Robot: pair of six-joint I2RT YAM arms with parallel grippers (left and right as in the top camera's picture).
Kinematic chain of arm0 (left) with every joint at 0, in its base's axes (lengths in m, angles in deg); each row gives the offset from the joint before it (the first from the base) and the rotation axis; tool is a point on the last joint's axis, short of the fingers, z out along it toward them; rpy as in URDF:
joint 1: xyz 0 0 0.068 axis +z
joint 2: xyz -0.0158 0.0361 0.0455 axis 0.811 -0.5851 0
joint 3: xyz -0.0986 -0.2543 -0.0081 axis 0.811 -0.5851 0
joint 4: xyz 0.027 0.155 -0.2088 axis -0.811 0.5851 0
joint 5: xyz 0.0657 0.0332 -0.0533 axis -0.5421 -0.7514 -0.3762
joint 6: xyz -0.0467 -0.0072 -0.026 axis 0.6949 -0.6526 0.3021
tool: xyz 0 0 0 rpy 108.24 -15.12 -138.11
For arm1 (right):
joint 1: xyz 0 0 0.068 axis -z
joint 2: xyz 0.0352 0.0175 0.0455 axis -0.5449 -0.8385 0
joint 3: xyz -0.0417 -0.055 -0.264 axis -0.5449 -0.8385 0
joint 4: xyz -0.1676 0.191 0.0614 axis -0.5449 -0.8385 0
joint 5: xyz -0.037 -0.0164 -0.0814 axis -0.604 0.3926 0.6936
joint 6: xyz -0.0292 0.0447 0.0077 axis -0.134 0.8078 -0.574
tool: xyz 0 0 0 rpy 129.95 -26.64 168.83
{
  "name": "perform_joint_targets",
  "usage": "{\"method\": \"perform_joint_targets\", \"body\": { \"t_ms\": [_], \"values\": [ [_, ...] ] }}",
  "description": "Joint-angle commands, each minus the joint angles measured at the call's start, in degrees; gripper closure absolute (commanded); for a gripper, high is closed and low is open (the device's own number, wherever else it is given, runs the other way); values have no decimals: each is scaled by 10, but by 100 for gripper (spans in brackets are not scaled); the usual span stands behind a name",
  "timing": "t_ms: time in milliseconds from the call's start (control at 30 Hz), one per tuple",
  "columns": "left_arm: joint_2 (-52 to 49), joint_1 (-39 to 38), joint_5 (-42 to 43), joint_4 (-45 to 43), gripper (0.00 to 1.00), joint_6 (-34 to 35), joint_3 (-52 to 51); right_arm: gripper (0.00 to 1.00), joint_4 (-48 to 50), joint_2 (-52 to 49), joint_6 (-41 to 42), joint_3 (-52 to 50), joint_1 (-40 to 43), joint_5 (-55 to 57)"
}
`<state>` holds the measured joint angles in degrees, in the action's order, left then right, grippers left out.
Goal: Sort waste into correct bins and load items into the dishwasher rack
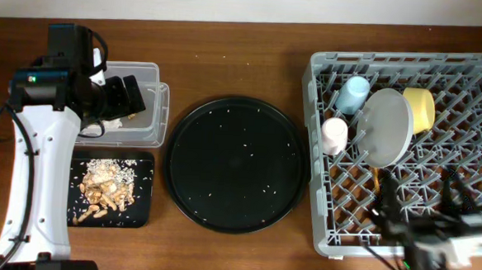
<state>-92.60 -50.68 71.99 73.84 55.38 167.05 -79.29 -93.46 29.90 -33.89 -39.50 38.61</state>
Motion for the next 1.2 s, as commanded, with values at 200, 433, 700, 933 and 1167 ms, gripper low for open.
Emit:
{"method": "perform_joint_targets", "body": {
  "t_ms": [200, 433, 700, 933, 1167],
  "values": [
    [5, -1, -4, 0, 0, 0, 1, 2, 179, 43, -3, -260, 16, -22],
    [5, -1, -4, 0, 0, 0, 1, 2, 113, 43, -10, -290, 31, -19],
    [5, -1, -4, 0, 0, 0, 1, 2, 9, 43, -63, -290, 32, -18],
    [5, -1, -4, 0, 0, 0, 1, 2, 9, 43, -63, -290, 32, -18],
    [5, -1, -4, 0, 0, 0, 1, 2, 9, 43, -63, -290, 31, -18]
  ]
}}
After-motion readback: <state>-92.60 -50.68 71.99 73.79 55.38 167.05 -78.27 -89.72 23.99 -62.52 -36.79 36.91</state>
